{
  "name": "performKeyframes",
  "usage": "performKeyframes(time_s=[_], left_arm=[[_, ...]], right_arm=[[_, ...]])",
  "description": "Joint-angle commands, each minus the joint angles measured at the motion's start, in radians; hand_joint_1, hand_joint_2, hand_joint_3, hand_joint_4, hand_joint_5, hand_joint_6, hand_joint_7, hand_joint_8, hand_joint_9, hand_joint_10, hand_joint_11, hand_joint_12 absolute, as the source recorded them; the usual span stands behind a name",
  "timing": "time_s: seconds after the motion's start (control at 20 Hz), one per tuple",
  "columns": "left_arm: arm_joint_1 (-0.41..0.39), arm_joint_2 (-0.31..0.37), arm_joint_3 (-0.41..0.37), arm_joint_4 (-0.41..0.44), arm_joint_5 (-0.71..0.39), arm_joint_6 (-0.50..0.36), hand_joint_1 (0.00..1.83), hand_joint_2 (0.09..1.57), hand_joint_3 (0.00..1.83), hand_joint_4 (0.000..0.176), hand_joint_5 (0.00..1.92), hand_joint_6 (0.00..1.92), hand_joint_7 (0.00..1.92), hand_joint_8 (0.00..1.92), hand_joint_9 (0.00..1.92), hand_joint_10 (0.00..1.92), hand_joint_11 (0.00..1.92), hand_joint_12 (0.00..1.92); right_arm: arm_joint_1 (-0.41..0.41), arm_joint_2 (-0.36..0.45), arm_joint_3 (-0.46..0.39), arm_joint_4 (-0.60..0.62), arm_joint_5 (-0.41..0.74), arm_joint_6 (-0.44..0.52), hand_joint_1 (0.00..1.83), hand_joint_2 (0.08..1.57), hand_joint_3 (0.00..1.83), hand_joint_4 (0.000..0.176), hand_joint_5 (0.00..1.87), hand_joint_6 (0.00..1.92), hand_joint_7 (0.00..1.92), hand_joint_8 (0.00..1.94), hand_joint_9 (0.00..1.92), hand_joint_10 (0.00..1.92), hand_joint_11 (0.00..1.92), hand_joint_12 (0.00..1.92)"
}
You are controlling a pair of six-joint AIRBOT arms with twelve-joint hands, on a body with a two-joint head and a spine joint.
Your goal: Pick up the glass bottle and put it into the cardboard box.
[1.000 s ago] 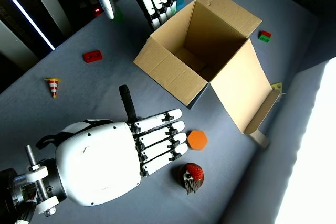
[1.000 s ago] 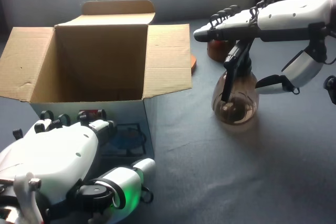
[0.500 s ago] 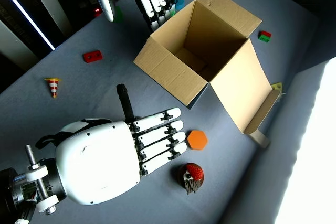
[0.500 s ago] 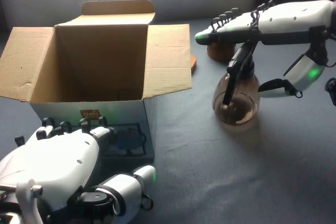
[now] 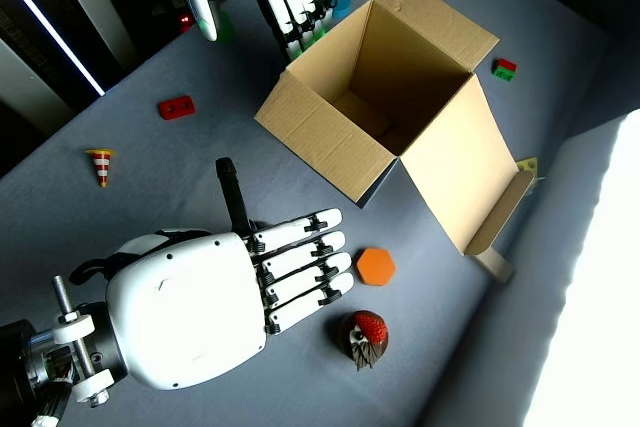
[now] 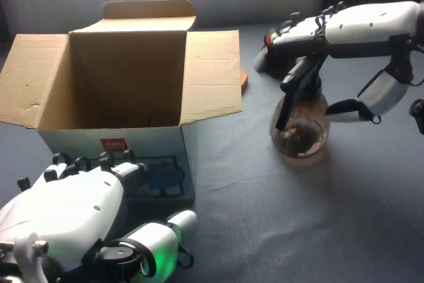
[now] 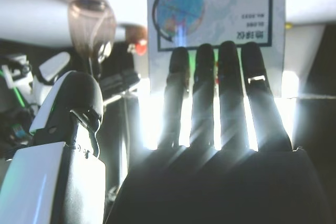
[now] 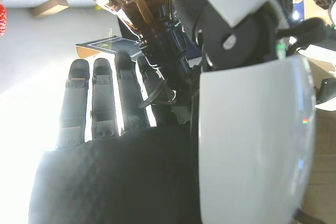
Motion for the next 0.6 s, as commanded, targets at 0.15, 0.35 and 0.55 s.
performKeyframes(time_s=[0.15,0.35,0.55], left_arm=[[-0.004,-0.006,-0.008,0.088,-0.062,-0.006,0.24,1.2,0.0,0.025,0.35,0.01,0.33,0.01,0.31,0.01,0.02,0.8],[-0.004,-0.006,-0.011,0.088,-0.062,-0.006,0.26,1.19,0.0,0.027,0.35,0.0,0.34,0.0,0.32,0.0,0.04,0.76],[-0.003,-0.006,-0.015,0.088,-0.062,-0.007,0.25,1.2,0.0,0.027,0.35,0.0,0.35,0.0,0.33,0.0,0.06,0.72]], right_arm=[[0.011,0.004,0.003,0.065,0.034,-0.002,1.35,0.97,0.55,0.0,0.66,1.54,0.9,1.24,0.69,1.69,0.69,1.92],[0.014,0.005,0.003,0.065,0.036,-0.003,1.33,1.03,0.46,0.0,0.69,1.55,0.85,1.27,0.62,1.7,0.6,1.92],[0.034,0.013,0.003,0.066,0.057,0.0,1.33,1.02,0.46,0.0,0.68,1.54,0.85,1.28,0.63,1.7,0.61,1.92]])
